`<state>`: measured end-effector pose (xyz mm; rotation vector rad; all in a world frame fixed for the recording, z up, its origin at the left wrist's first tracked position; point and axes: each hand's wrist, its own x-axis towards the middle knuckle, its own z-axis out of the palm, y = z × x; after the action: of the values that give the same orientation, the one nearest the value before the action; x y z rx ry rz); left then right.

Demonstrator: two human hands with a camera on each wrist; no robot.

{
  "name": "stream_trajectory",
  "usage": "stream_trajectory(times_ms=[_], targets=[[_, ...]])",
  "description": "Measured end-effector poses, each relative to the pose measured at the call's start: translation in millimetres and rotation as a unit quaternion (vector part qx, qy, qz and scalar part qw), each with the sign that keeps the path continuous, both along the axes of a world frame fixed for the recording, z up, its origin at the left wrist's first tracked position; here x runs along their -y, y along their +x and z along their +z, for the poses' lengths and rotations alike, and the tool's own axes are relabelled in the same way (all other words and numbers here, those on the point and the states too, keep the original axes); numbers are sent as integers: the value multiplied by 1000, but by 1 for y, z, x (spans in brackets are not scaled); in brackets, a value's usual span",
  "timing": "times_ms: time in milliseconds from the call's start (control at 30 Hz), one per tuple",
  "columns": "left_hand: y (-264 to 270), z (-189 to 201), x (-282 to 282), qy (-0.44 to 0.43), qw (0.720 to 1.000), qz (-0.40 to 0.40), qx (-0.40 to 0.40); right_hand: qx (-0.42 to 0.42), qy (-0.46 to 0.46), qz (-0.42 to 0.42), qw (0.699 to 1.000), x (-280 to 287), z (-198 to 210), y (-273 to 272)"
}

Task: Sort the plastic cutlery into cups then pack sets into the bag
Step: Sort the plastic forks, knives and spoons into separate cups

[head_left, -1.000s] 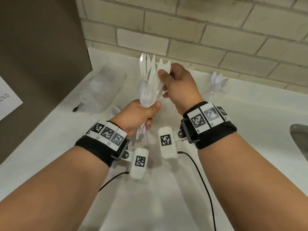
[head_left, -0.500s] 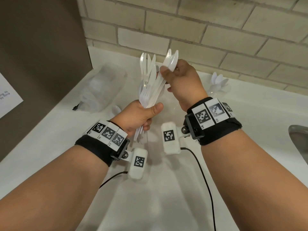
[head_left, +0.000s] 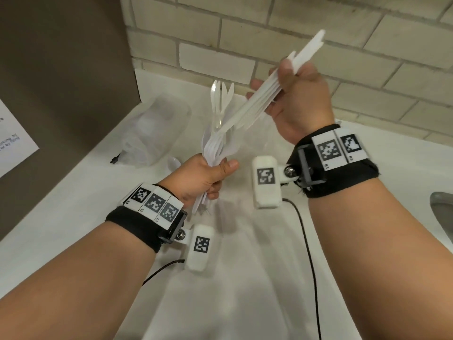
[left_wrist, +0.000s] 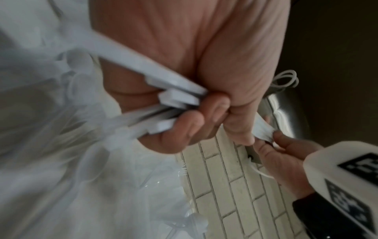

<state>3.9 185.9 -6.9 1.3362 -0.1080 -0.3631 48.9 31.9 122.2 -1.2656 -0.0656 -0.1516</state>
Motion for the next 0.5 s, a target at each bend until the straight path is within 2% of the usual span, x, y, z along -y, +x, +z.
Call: stream_trajectory(times_ms=[67, 133, 333, 400, 500], targets=[[2, -1, -7, -14, 1000, 10, -14, 22, 27, -30, 999, 5, 6, 14], [3, 0, -16, -21, 999, 21, -27, 50, 6, -65, 997, 4, 4, 32], [13, 7, -38, -71, 996, 20, -49, 140, -143, -145, 969, -29, -20, 94], [15, 8, -40, -74, 996, 7, -42, 147, -201, -150, 957, -36, -30, 111], [19, 5, -43, -66, 997, 6, -36, 131, -234, -138, 953, -45, -45, 137]])
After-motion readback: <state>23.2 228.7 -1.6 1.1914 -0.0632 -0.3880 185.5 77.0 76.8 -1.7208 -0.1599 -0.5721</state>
